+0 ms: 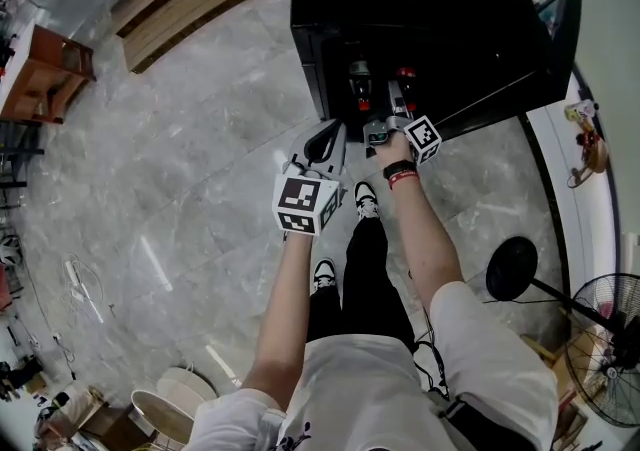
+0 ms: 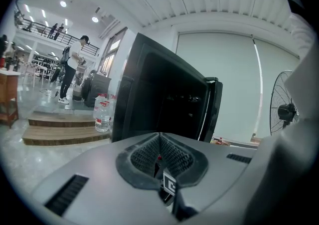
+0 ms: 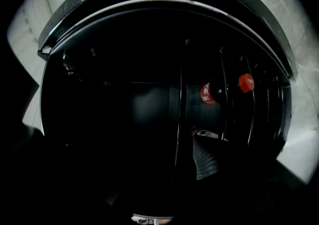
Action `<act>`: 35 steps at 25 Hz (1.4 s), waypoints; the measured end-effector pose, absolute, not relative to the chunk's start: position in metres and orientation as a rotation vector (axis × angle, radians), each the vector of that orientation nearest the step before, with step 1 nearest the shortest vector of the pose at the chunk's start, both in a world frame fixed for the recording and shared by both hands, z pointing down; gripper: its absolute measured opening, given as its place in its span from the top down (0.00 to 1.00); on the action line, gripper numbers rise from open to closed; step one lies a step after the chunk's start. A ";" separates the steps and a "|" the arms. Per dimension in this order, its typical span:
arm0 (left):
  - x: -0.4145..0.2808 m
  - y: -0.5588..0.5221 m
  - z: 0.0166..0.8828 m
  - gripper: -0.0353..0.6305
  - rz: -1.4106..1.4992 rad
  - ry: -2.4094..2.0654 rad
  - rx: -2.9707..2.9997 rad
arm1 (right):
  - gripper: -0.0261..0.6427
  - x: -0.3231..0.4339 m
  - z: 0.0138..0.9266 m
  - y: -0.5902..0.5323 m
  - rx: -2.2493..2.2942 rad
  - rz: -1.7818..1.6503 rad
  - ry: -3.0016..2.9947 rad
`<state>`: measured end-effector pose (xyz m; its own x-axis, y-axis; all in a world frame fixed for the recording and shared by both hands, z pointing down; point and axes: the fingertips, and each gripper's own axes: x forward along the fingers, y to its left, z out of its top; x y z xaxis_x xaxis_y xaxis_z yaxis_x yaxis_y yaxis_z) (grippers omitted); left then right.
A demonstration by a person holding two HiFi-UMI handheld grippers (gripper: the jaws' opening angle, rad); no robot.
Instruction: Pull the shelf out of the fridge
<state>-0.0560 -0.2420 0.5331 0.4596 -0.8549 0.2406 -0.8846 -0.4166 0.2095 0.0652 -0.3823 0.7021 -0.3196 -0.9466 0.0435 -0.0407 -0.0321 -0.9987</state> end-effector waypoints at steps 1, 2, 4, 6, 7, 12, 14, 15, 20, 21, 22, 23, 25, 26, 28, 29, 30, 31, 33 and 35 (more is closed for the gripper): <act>-0.057 -0.245 0.535 0.92 0.133 -1.489 2.406 | 0.42 0.063 0.705 -0.387 -1.083 -1.464 1.444; -0.058 -0.249 0.537 0.92 0.126 -1.494 2.403 | 0.42 0.062 0.709 -0.391 -1.075 -1.468 1.431; -0.060 -0.254 0.541 0.92 0.116 -1.501 2.394 | 0.42 0.061 0.715 -0.399 -1.066 -1.475 1.410; -0.060 -0.258 0.544 0.92 0.120 -1.508 2.389 | 0.42 0.060 0.720 -0.405 -1.062 -1.477 1.403; -0.060 -0.260 0.545 0.92 0.124 -1.510 2.388 | 0.42 0.059 0.722 -0.408 -1.061 -1.480 1.400; -0.054 -0.267 0.552 0.92 0.127 -1.505 2.399 | 0.42 0.058 0.726 -0.428 -1.050 -1.473 1.402; -0.052 -0.267 0.557 0.92 0.128 -1.500 2.402 | 0.42 0.057 0.728 -0.435 -1.043 -1.468 1.397; -0.052 -0.268 0.559 0.92 0.128 -1.498 2.403 | 0.42 0.057 0.729 -0.440 -1.041 -1.467 1.393; -0.048 -0.275 0.565 0.92 0.133 -1.488 2.428 | 0.42 0.057 0.729 -0.461 -1.027 -1.449 1.381; -0.049 -0.277 0.566 0.92 0.134 -1.489 2.431 | 0.42 0.055 0.730 -0.465 -1.022 -1.447 1.377; -0.050 -0.278 0.568 0.92 0.133 -1.492 2.433 | 0.42 0.053 0.731 -0.469 -1.017 -1.446 1.372; -0.050 -0.280 0.569 0.92 0.131 -1.494 2.434 | 0.42 0.052 0.732 -0.473 -1.013 -1.446 1.366; -0.048 -0.283 0.570 0.92 0.122 -1.491 2.438 | 0.42 0.054 0.733 -0.480 -1.009 -1.442 1.353; -0.047 -0.283 0.570 0.92 0.120 -1.490 2.441 | 0.42 0.054 0.733 -0.482 -1.006 -1.440 1.348; -0.047 -0.284 0.569 0.92 0.120 -1.490 2.446 | 0.42 0.051 0.731 -0.488 -1.000 -1.438 1.351; -0.048 -0.284 0.569 0.92 0.120 -1.492 2.447 | 0.42 0.049 0.731 -0.492 -1.000 -1.438 1.357; -0.048 -0.284 0.569 0.92 0.121 -1.493 2.445 | 0.42 0.048 0.730 -0.495 -1.000 -1.437 1.363; -0.048 -0.285 0.569 0.92 0.119 -1.493 2.442 | 0.42 0.048 0.730 -0.498 -1.001 -1.434 1.369; -0.049 -0.287 0.570 0.92 0.111 -1.491 2.436 | 0.42 0.047 0.730 -0.506 -1.017 -1.423 1.377; -0.052 -0.291 0.572 0.92 0.101 -1.490 2.431 | 0.42 0.049 0.734 -0.514 -1.069 -1.393 1.364</act>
